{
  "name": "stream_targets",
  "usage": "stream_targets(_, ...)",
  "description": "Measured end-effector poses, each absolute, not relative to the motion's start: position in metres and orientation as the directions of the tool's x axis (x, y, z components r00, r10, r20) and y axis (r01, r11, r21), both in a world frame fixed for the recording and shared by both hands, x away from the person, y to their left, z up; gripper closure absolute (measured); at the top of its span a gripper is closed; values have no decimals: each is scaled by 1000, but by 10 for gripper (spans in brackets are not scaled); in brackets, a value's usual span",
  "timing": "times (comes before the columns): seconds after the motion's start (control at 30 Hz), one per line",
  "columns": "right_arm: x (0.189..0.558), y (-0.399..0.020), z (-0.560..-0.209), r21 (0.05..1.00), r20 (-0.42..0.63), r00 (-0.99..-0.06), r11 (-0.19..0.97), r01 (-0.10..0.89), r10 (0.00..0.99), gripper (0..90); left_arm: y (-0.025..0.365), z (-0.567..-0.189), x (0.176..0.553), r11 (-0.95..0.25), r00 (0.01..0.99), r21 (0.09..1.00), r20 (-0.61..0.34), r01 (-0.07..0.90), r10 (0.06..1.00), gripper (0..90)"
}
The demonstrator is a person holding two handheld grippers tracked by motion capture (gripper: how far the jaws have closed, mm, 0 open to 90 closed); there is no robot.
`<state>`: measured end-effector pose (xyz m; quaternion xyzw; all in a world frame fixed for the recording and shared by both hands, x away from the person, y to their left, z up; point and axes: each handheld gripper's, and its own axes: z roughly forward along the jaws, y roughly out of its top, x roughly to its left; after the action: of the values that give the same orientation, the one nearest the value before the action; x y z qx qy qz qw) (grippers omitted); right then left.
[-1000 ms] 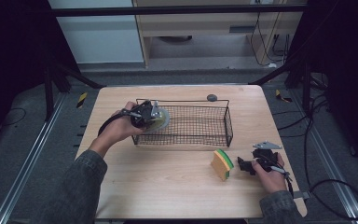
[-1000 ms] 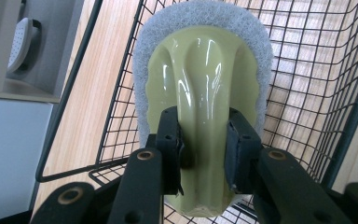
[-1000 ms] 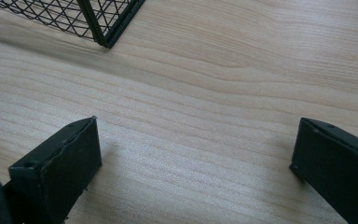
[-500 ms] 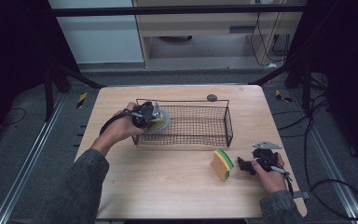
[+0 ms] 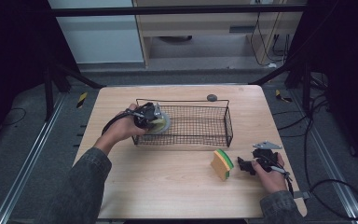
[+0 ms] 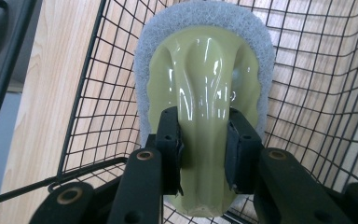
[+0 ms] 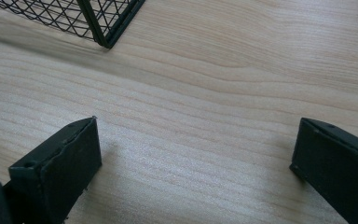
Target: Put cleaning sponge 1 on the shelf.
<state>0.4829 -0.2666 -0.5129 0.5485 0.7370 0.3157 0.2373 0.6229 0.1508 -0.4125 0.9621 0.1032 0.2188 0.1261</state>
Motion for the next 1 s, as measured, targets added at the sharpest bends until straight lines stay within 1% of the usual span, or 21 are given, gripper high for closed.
stream_targets(0.63, 483, -267, -513, 726, -4, -286, 199, 659, 958, 14, 144, -419, 626, -953, 901, 263, 362, 148, 240, 697)
stream_targets(1.0, 483, -267, -513, 726, -3, -286, 199, 659, 958, 15, 144, -419, 625, -952, 905, 266, 351, 151, 241, 686)
